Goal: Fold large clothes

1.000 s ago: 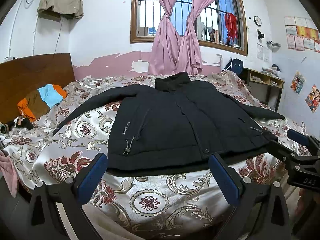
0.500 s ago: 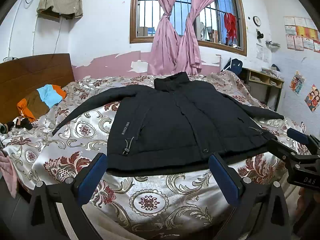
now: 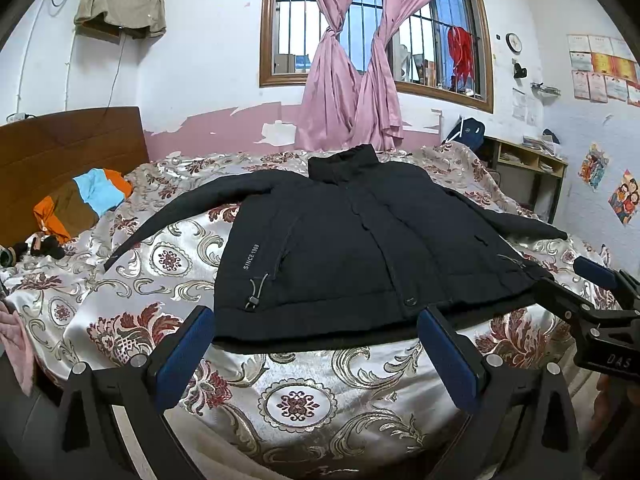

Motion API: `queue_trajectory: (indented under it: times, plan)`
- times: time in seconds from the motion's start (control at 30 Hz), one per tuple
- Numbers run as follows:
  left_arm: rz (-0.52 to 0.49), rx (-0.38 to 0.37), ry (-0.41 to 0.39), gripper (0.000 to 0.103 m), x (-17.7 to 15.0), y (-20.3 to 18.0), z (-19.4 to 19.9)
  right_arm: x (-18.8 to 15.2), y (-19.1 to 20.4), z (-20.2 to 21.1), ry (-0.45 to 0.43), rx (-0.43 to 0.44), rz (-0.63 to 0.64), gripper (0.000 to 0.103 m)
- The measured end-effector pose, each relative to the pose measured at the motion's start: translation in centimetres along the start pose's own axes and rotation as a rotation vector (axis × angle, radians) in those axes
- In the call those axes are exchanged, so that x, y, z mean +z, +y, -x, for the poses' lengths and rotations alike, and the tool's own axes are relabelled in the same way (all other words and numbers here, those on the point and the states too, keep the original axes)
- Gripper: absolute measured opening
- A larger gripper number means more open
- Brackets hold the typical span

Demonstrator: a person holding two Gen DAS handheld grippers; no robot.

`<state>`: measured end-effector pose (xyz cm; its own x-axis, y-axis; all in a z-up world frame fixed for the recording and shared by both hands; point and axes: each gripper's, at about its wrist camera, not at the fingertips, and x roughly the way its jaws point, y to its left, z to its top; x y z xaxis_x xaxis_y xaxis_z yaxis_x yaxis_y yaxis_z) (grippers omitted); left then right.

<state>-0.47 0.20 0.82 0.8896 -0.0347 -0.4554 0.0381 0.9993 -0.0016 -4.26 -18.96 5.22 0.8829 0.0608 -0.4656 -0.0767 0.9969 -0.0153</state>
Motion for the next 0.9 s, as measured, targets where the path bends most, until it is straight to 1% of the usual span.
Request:
queue_trajectory:
  times: [0.73,0.9]
  plan:
    - [0.001,-0.001,-0.001,0.102,-0.1,-0.04,0.01,0.11,-0.15,0.11,-0.002,-0.001,0.0,0.102]
    - [0.007,-0.013,0.009,0.102,-0.12,-0.05,-0.16,-0.02,-0.13,0.08,-0.001,0.0,0.0,0.102]
